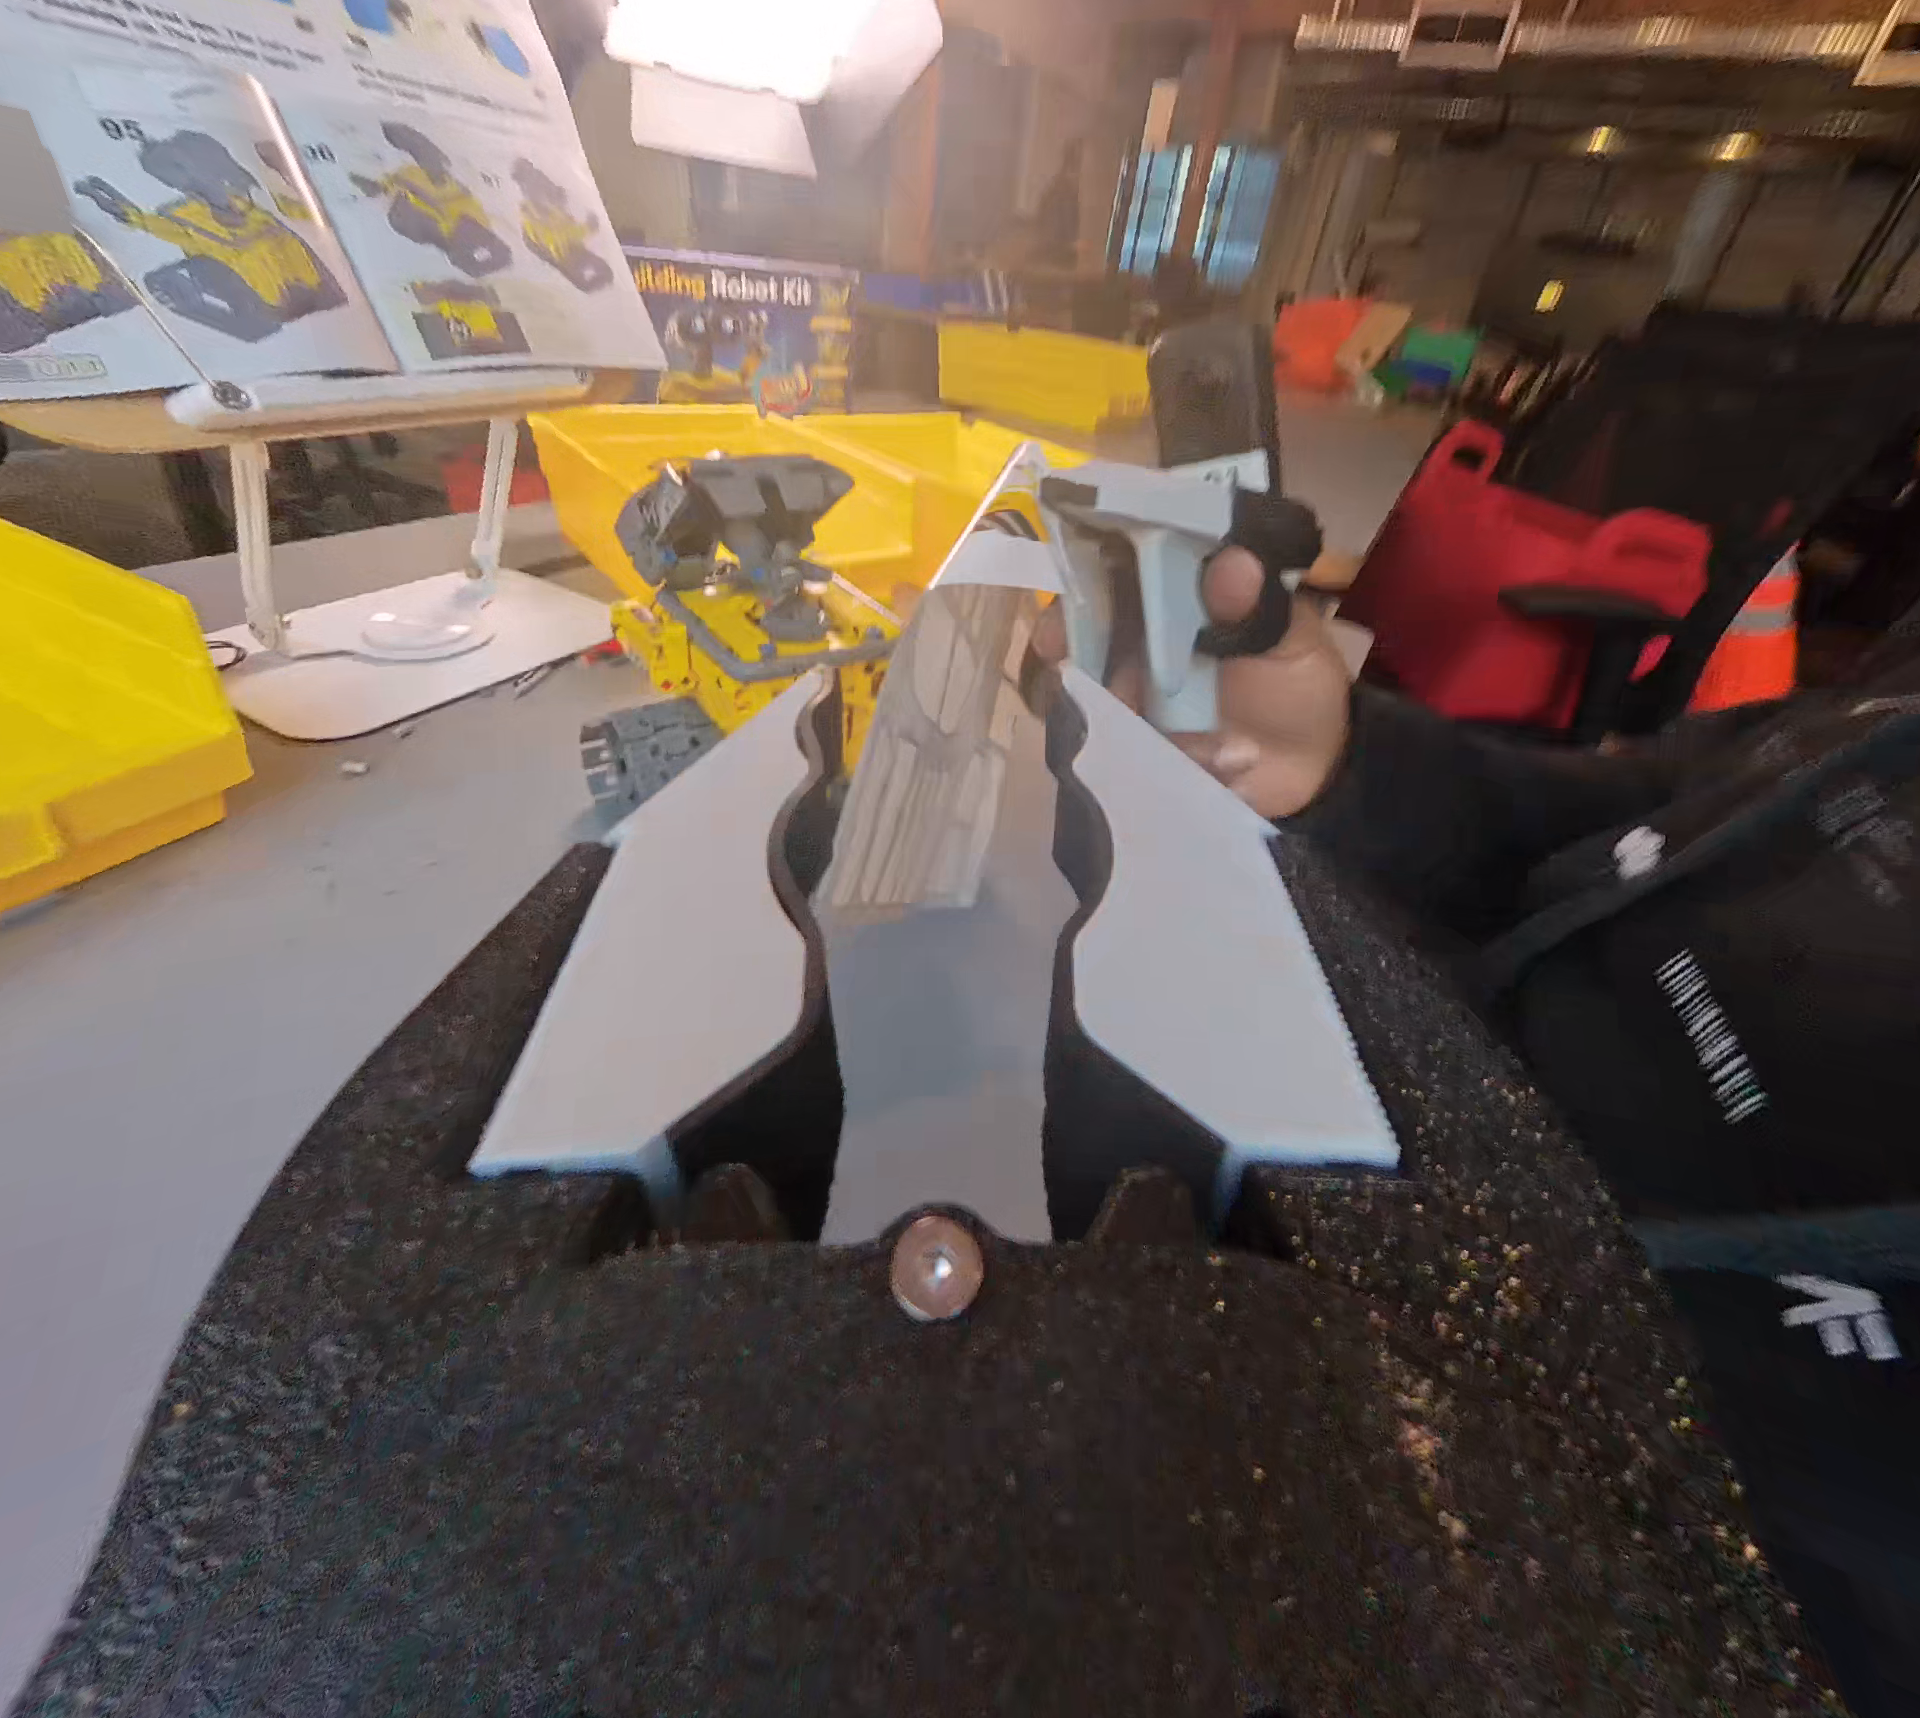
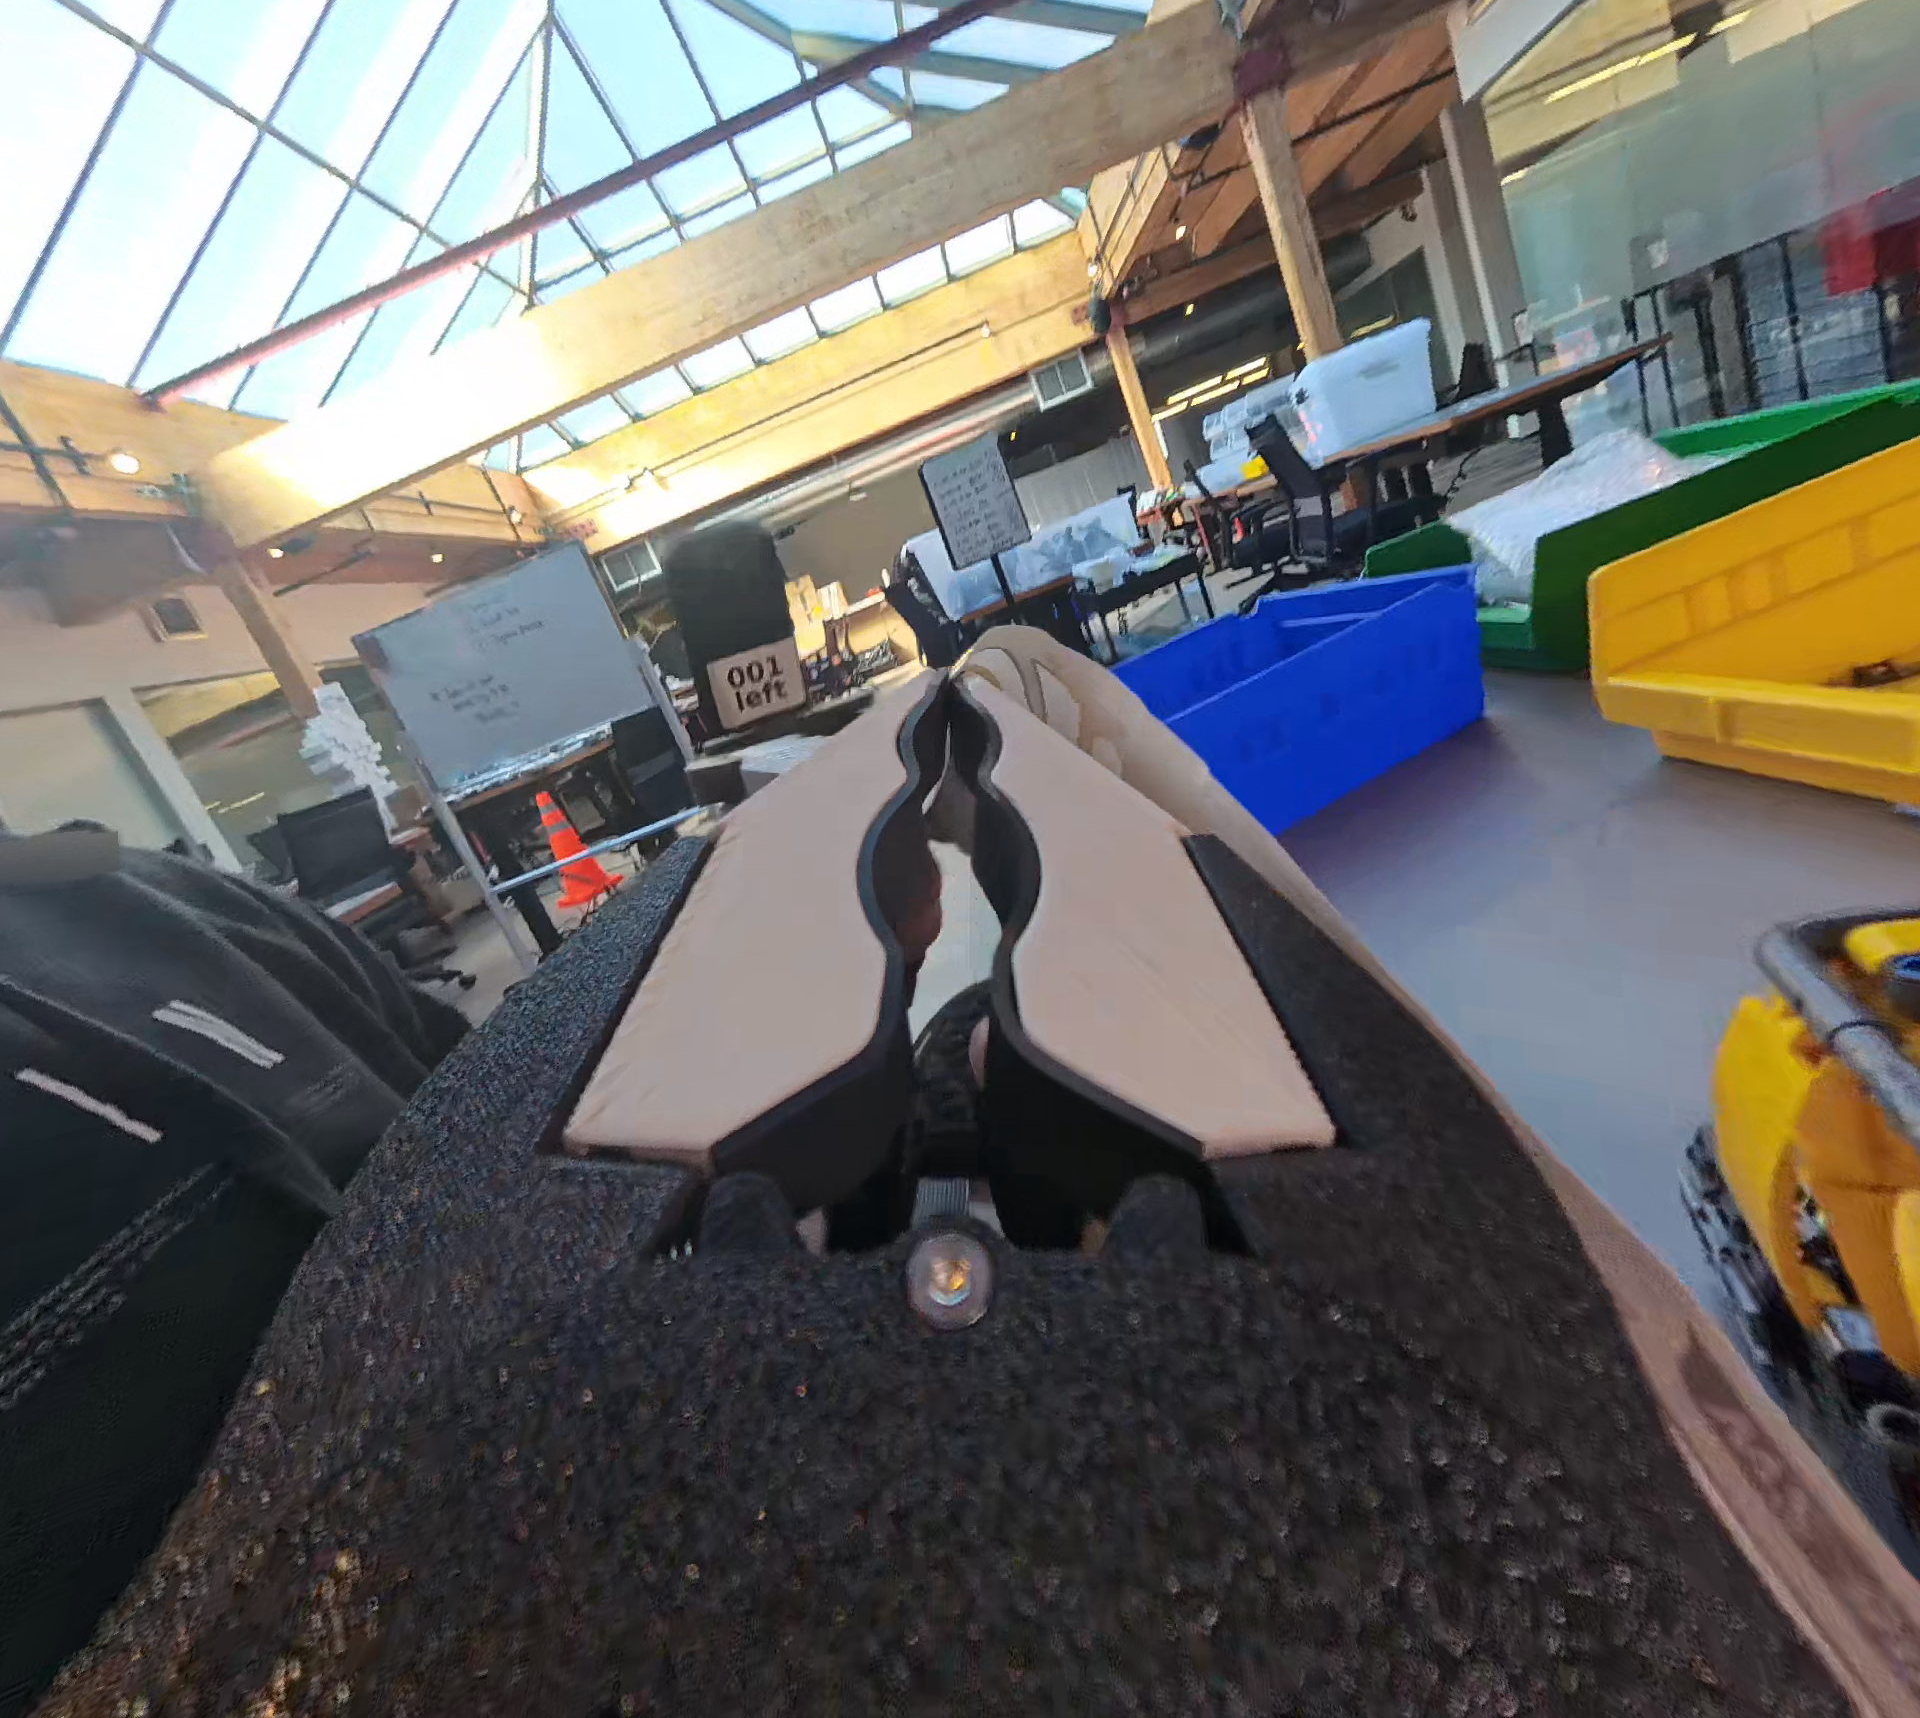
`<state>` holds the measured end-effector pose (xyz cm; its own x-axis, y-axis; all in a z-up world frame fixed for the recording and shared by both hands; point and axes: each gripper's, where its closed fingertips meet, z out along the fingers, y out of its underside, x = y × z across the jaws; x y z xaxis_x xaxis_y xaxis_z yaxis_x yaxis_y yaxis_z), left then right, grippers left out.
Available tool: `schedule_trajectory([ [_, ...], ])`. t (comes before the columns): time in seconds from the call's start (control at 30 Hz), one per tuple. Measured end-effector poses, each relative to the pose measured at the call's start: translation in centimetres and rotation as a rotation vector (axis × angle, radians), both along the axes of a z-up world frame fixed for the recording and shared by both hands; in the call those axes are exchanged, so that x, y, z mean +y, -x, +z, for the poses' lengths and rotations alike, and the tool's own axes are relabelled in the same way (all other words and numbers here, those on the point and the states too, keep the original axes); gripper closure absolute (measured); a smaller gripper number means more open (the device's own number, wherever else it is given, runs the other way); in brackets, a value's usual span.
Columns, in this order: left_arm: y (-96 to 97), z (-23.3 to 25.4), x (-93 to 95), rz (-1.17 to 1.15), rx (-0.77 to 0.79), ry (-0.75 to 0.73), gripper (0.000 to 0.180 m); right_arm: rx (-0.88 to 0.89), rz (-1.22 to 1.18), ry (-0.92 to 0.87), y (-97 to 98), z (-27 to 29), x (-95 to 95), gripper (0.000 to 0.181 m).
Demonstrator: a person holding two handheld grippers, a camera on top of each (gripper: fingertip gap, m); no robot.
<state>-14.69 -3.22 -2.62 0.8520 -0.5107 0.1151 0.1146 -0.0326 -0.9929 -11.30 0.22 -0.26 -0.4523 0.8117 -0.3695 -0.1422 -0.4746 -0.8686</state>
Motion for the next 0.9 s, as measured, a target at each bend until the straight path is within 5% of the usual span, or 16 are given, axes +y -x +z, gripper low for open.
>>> schedule_trajectory([
  [0.17, -0.7, 2.2, -2.2, -0.121, -0.366, -0.054, 0.147, 0.186, -0.067, 0.002, -0.9, 3.8, 1.0, 0.181],
  [0.33, -4.9, 2.2, -0.9, -0.259, -0.502, -0.078, 0.149, 0.23, 0.005, 0.034, -1.0, 2.7, -1.8, 0.181],
  [0.53, -5.9, 1.7, 0.1, -0.208, -0.4, -0.09, 0.178, 0.177, 0.066, 0.17, -1.6, -0.1, -2.3, 0.181],
  [0.9, -6.6, 0.5, -0.4, -0.186, -0.214, -0.104, 0.173, 0.113, 0.123, 0.369, -2.9, -1.9, -2.0, 0.181],
])
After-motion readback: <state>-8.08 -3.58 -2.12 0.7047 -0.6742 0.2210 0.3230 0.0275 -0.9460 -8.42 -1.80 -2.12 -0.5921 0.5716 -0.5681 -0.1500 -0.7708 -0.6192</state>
